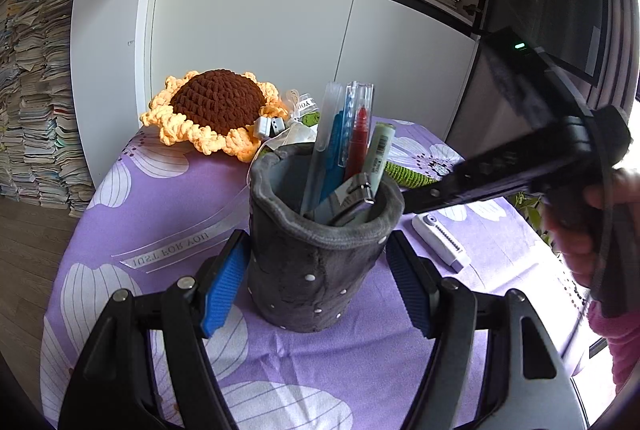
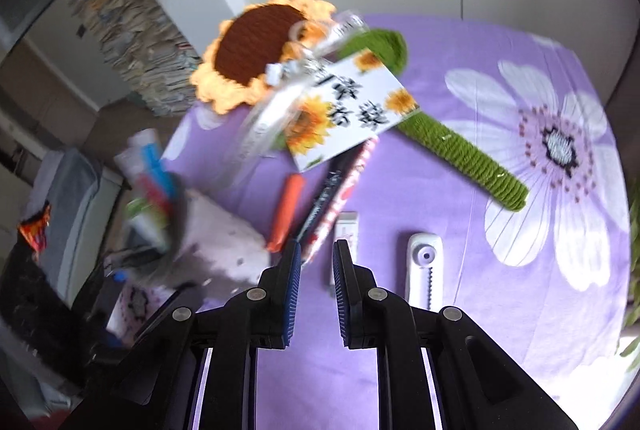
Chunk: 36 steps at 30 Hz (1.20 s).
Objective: Organize stationery
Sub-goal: 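Move the right gripper to the pink pen and close on it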
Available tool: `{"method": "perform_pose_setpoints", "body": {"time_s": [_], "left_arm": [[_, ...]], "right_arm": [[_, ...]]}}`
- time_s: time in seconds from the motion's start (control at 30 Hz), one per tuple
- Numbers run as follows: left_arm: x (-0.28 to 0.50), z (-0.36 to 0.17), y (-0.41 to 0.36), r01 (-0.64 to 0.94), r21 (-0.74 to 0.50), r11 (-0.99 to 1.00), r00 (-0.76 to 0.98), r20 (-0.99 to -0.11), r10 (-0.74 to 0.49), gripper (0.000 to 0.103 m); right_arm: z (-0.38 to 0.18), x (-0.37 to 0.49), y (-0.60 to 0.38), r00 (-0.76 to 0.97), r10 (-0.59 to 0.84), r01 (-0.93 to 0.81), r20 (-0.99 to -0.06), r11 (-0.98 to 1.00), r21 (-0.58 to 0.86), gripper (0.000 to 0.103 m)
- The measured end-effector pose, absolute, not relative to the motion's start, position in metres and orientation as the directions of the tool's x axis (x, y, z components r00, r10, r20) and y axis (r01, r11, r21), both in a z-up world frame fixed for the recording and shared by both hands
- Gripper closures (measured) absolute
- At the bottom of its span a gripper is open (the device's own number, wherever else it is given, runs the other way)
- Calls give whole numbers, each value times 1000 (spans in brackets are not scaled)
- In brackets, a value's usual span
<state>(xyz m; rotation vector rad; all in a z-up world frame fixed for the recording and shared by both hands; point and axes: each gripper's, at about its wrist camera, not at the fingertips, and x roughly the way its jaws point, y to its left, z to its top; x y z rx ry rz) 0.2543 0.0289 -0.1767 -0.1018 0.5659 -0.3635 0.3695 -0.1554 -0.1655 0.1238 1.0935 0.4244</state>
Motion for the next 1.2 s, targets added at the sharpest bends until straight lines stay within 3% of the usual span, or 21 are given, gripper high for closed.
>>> {"method": "perform_pose_setpoints", "body": {"time_s": [0.17, 0.33, 0.77, 1.03, 1.2], "left_arm": [[254, -177, 29, 308, -194, 931, 782, -505, -364, 33], [254, -177, 29, 308, -195, 931, 782, -505, -365, 33], [254, -177, 29, 308, -194, 931, 782, -505, -364, 33], [253, -176, 29, 309, -193, 931, 782, -506, -364, 33], [253, -176, 29, 309, -192, 932, 782, -506, -364, 33]], "right_arm": [[-184, 409, -171, 369, 393, -151, -843, 920, 362, 88], [-191, 426, -160, 323, 421, -135, -848, 907, 399, 88], [-205, 446, -146, 307, 333, -109, -891, 943, 315, 88], [-199, 450, -123, 330, 211, -194, -920, 969, 153, 88], [-201, 425, -122, 279, 229, -291, -933, 946, 145, 89]]}}
